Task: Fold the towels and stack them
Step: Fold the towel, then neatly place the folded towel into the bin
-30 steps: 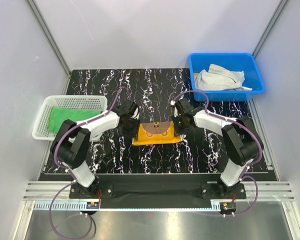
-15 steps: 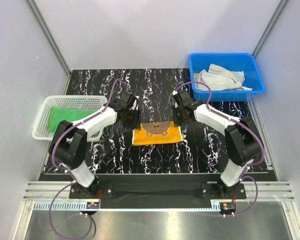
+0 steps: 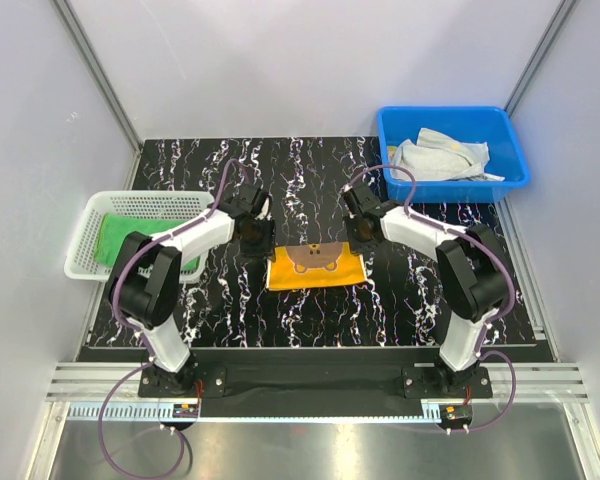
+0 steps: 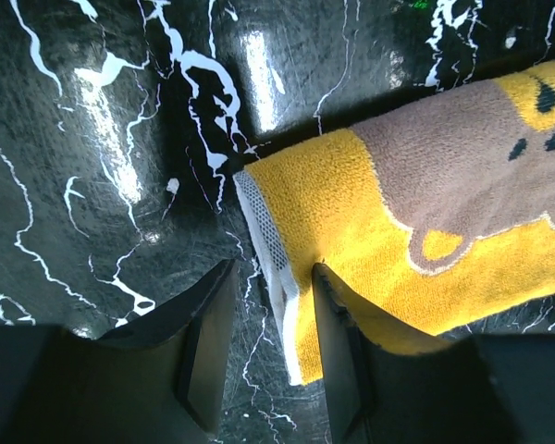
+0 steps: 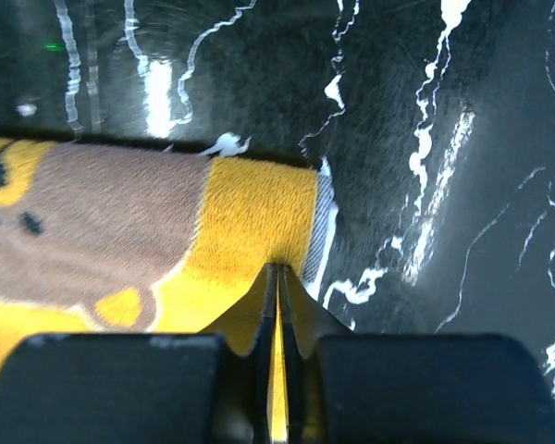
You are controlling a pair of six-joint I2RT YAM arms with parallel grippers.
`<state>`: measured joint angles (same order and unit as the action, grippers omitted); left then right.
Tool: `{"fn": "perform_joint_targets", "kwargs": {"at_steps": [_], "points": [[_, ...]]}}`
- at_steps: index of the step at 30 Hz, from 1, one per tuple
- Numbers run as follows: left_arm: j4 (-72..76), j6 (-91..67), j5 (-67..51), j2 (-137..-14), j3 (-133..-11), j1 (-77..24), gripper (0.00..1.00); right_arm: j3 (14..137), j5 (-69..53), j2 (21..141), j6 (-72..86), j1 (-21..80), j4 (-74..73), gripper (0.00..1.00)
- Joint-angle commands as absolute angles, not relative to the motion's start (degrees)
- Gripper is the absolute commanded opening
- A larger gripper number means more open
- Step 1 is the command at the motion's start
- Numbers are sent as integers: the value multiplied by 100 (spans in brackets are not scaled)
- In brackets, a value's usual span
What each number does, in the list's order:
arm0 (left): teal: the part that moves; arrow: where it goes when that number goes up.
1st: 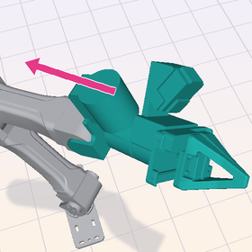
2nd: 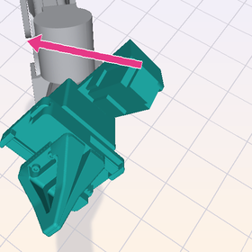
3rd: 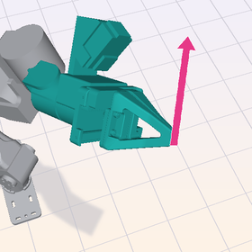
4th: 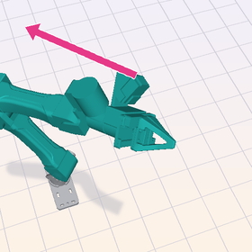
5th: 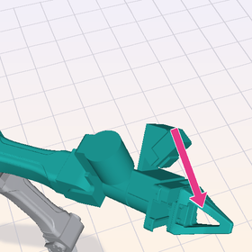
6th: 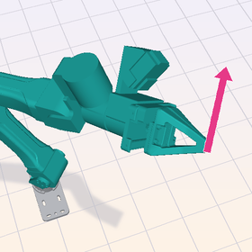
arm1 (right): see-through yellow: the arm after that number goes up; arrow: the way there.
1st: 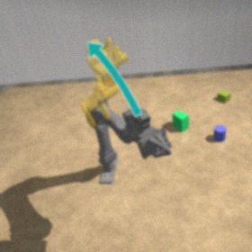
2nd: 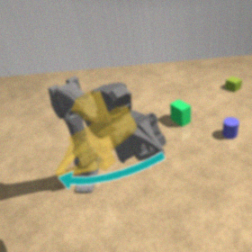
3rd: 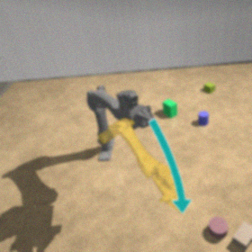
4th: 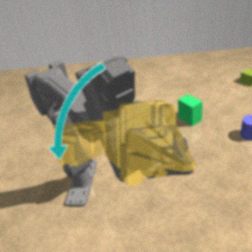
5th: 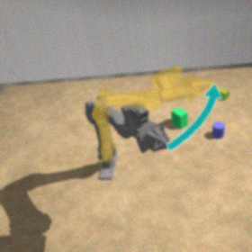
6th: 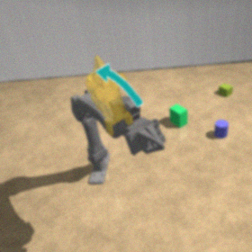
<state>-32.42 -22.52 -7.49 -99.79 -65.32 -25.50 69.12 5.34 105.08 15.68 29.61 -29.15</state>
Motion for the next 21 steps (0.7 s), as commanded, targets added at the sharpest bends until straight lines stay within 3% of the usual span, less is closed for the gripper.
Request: {"fn": "perform_joint_targets", "kwargs": {"at_steps": [1, 13, 21], "points": [[-3357, -2153, -721, -9519, -6820, -2558, 44, 7225, 387, 9924, 1599, 2944, -3146, 10], [-2708, -2276, -1573, -8385, -5600, -2312, 53, 5890, -624, 9062, 2715, 2944, -2955, 11], [-2348, -2505, -1291, -8376, -5160, -2259, 54, 5432, -721, 9194, 2689, 2944, -2479, 8]]}}
